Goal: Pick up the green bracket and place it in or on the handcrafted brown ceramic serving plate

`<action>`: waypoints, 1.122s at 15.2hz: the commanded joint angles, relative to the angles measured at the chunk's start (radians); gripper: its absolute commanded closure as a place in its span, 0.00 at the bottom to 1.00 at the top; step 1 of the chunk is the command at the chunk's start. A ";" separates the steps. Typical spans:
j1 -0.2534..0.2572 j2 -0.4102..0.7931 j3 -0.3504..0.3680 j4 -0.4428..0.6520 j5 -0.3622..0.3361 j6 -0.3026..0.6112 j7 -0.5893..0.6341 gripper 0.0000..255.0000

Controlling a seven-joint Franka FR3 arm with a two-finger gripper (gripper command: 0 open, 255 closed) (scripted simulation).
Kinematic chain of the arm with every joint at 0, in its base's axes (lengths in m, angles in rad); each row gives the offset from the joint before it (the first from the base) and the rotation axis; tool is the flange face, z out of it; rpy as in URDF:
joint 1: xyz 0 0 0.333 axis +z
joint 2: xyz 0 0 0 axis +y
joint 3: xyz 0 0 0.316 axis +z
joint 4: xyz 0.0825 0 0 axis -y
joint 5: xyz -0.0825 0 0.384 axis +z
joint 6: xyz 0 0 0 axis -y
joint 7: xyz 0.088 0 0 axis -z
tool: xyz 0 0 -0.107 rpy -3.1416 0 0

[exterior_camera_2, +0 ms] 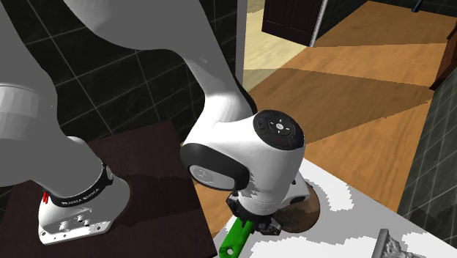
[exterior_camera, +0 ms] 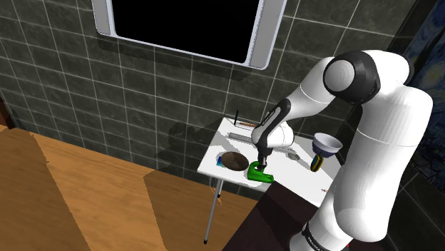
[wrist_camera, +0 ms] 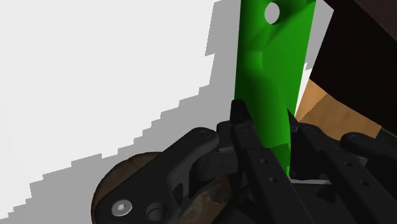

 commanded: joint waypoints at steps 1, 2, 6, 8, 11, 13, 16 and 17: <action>0.000 0.002 0.000 0.000 0.000 0.001 0.000 1.00; 0.000 0.001 -0.001 0.000 0.000 0.001 0.001 1.00; 0.029 -0.057 -0.048 -0.005 -0.088 -0.040 0.062 1.00; 0.041 -0.097 -0.071 -0.007 -0.147 -0.070 0.104 1.00; 0.047 -0.159 -0.092 -0.006 -0.230 -0.118 0.161 1.00; 0.044 -0.198 -0.097 -0.004 -0.278 -0.152 0.195 1.00; 0.035 -0.255 -0.094 0.002 -0.336 -0.204 0.236 1.00; 0.031 -0.273 -0.092 0.005 -0.353 -0.222 0.247 1.00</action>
